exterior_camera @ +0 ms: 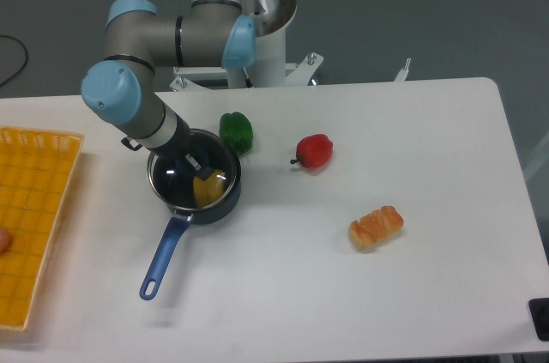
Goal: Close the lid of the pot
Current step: 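Press the glass lid down onto the saucepan rim, adjusting its seat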
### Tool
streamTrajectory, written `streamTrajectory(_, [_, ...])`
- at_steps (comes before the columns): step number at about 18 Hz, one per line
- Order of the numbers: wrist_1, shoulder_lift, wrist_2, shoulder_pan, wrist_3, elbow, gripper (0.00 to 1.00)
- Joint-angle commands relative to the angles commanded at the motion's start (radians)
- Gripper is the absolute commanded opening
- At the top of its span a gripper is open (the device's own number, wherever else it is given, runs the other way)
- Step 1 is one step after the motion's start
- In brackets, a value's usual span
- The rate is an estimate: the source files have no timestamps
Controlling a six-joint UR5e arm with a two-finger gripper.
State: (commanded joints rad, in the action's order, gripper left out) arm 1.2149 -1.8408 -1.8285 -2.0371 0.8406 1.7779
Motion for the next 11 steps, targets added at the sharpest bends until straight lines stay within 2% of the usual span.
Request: streamTrajectory(11, [0.005, 0.000, -0.005, 0.000, 0.000, -0.011, 0.38])
